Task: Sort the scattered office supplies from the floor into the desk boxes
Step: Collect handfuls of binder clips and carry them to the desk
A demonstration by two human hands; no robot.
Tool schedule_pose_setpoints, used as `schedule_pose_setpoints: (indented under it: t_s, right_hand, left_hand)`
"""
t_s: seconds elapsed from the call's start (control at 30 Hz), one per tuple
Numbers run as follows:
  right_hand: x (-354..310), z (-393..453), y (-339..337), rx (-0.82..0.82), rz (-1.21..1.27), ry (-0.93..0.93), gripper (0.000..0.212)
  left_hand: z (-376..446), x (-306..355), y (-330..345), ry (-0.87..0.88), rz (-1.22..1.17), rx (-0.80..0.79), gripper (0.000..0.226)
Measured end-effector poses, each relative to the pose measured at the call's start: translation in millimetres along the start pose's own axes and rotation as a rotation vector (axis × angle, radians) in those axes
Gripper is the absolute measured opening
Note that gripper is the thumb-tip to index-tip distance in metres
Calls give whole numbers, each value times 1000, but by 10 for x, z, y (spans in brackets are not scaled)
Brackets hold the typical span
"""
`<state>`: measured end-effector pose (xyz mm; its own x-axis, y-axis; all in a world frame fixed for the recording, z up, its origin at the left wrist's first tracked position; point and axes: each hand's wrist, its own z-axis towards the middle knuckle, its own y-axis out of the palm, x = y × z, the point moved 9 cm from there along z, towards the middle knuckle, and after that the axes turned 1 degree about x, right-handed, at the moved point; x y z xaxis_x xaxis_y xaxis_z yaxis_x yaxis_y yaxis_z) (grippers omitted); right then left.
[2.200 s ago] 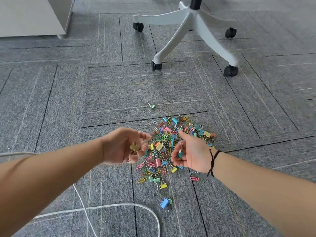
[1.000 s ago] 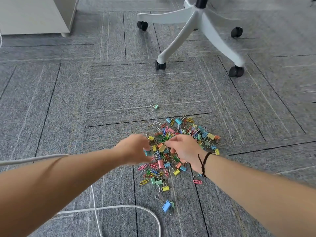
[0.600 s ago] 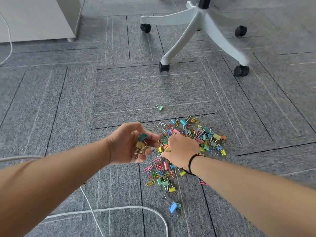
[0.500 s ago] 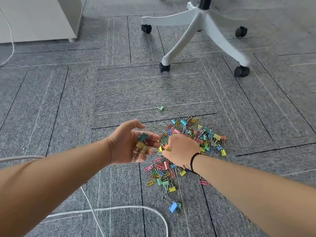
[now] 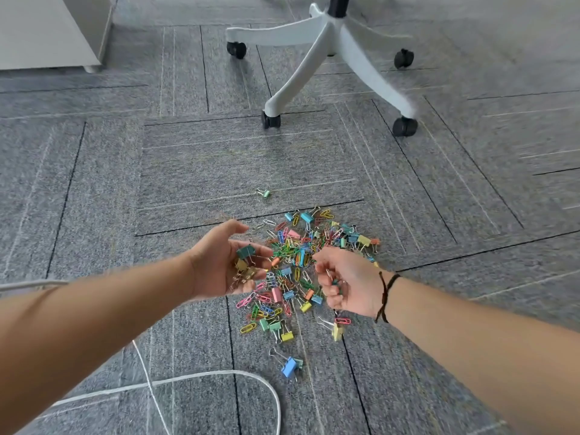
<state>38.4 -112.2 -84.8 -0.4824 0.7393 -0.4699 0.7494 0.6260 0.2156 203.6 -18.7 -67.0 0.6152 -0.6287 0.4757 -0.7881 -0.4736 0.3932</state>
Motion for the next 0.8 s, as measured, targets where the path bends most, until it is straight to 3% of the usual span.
schedule_pose_setpoints:
  t_s: [0.13,0.23,0.33,0.47,0.6,0.8]
  right_hand:
    - [-15,-52,-124,-4,42,27,36]
    - [-29,-90,-222,-18,-48,6,21]
    - [-58,-131,-343,38,-344,-53,21]
    - [-339,-326,-305,142,-932,-359,24]
    - [-287,-455,-399,254,-1073,-512,12]
    - [338,-469,-328,293,-1418,-351,50]
  left_hand:
    - [-37,-39,66,-13,4,-26,55]
    - [-74,-59,70,-21,13,-43,56]
    - [-74,-94,69,-37,34,-53,57]
    - [-49,-126,78,-51,79,-34,54]
    - [-21,-137,150,-53,95,-24,54]
    - [-26,-204,328,-74,89,-72,57]
